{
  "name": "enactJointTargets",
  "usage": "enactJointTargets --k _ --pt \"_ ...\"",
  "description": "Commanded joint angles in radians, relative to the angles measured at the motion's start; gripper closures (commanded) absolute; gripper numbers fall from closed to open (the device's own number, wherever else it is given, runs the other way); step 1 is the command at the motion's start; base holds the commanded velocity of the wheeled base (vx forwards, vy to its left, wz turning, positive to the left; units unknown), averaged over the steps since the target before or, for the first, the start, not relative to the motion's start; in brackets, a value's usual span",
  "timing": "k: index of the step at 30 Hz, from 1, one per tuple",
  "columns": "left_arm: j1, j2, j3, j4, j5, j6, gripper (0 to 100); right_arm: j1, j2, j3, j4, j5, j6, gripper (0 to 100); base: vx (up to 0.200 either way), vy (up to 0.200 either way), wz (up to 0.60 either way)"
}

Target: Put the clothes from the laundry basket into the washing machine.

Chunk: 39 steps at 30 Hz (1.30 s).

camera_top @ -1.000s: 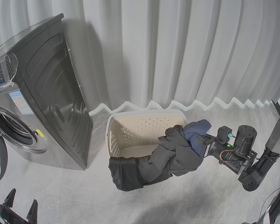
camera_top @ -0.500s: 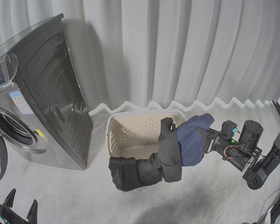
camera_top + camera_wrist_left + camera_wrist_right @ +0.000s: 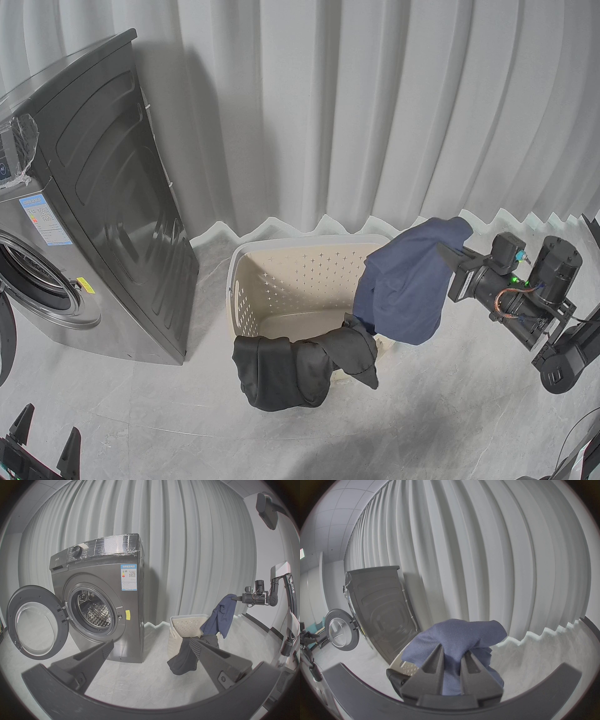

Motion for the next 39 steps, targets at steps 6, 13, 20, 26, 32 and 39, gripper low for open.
enactJointTargets --k 6,13,20,26,32,39 --pt "0.000 -0.018 0.015 0.000 0.001 0.000 0 0.001 -0.066 -0.027 0.015 -0.001 0.000 100 0.000 0.000 0.00" --pt "0.000 -0.018 0.015 0.000 0.000 0.000 0 0.024 -0.082 -0.021 0.005 -0.002 0.004 100 0.000 0.000 0.00" --pt "0.000 -0.018 0.015 0.000 0.001 0.000 0 0.065 -0.136 -0.018 0.020 -0.061 0.009 100 0.000 0.000 0.00" --pt "0.000 -0.018 0.015 0.000 0.001 -0.002 0 0.073 -0.162 0.000 0.028 -0.067 0.003 100 -0.133 0.000 0.00" --pt "0.000 -0.018 0.015 0.000 0.001 0.000 0 0.070 -0.165 0.016 0.031 -0.108 -0.006 100 -0.167 0.000 0.00" --pt "0.000 -0.018 0.015 0.000 0.000 0.001 0 0.082 -0.165 0.026 0.029 -0.139 -0.020 100 0.000 0.000 0.00"
